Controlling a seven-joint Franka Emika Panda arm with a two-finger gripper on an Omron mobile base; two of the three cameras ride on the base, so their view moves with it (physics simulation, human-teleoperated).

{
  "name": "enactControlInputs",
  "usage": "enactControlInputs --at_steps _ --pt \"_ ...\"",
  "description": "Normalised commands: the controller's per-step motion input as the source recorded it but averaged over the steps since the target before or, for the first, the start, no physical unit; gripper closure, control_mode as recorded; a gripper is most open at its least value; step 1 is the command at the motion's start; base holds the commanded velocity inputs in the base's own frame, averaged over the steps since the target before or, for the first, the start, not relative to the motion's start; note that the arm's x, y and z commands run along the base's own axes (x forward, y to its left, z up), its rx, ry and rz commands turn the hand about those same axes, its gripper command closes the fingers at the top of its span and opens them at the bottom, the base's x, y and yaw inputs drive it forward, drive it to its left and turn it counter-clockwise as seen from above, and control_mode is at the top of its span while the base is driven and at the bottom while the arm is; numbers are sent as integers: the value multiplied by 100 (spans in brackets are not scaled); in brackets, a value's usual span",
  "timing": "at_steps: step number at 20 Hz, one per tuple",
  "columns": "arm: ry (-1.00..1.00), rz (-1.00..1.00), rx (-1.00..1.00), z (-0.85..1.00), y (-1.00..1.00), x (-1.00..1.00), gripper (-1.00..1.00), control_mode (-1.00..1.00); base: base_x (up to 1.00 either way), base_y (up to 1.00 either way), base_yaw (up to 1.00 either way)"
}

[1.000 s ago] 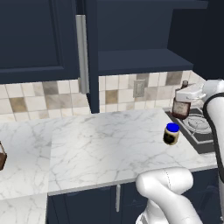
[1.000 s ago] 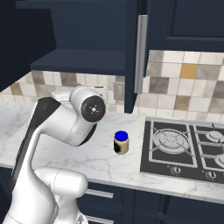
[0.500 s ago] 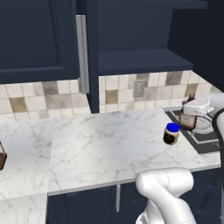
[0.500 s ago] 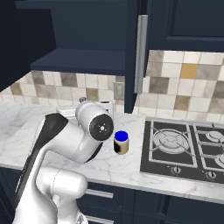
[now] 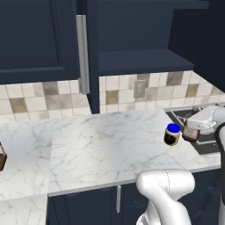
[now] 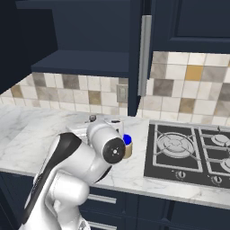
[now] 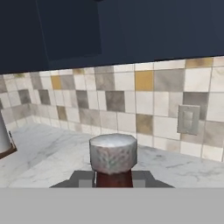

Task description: Take 2 condiments from the cabinet and move them on the counter near the stove.Make sure the condiments are lined up with each other, next to each other.

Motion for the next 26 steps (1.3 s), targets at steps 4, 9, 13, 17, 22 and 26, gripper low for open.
enactControlInputs --at_steps 4,9,13,17,22,26 --pt "0 0 0 -23 -39 0 100 -100 0 0 0" --pt "0 1 0 -26 -37 0 100 -100 0 0 0" --pt "0 4 0 -48 -31 0 100 -100 0 0 0" --pt "0 9 3 -48 -31 0 100 -100 0 0 0" --pt "0 10 7 -32 -32 2 100 -100 0 0 0" --pt "0 9 10 -23 -26 15 100 -100 0 0 0"
